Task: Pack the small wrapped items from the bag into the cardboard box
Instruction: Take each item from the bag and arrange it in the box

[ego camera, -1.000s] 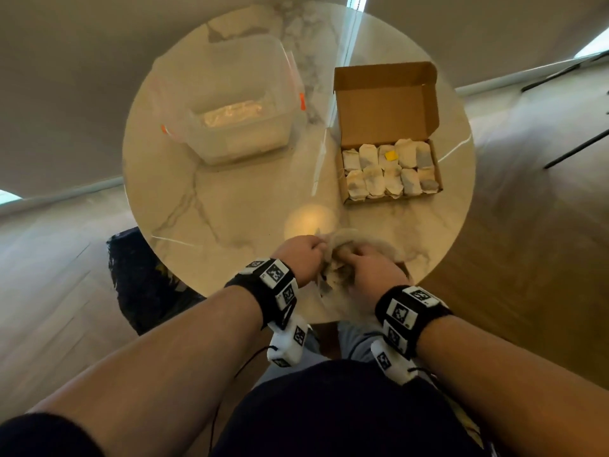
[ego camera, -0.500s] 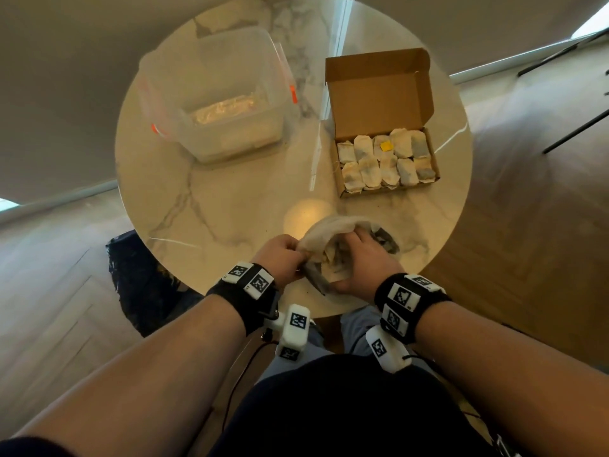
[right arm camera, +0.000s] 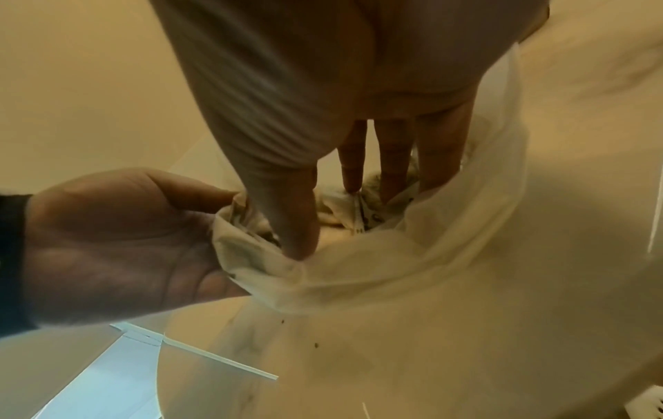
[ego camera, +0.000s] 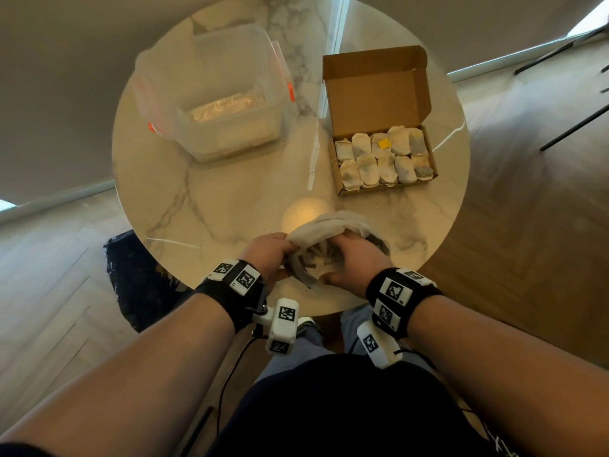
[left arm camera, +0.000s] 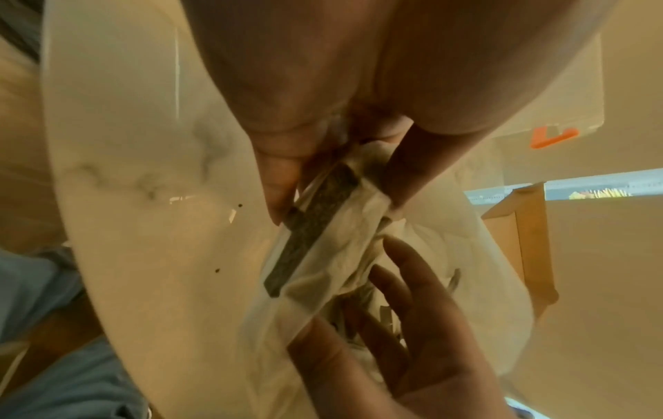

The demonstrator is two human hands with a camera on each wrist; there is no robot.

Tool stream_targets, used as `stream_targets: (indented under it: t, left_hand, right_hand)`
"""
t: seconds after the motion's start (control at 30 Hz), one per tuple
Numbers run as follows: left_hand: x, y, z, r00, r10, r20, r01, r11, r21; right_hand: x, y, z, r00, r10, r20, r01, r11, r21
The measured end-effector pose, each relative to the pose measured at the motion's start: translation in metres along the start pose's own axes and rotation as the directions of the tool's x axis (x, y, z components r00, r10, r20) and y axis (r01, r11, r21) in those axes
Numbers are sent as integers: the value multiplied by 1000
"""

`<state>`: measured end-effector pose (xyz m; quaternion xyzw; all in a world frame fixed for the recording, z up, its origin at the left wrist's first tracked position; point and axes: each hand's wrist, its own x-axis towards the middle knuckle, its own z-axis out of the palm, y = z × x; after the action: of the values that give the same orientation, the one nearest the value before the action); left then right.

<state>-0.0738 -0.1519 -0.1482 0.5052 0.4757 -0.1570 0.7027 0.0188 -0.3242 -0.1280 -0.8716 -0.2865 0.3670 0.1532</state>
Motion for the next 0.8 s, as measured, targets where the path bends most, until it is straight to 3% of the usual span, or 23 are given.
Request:
stream_targets:
  t: [0.2, 0.63, 0.7, 0.8]
  left_hand:
    - [3, -3, -1, 999, 24, -22, -28, 980, -197]
    - [8, -8, -5, 998, -65, 5, 65, 972, -227]
    - [7, -8, -5, 998, -55, 13, 57, 977, -207]
    - [8, -7, -7, 999, -15, 39, 20, 989, -145]
  right_hand:
    - [5, -4, -4, 1000, -14, 25, 14, 1000, 12]
    - [7, -6, -6, 999, -3, 42, -6, 973, 230]
    - [6, -7, -6, 999, 8, 54, -26, 943, 333]
    - [3, -8, -10, 990, 38, 133, -110, 797, 593]
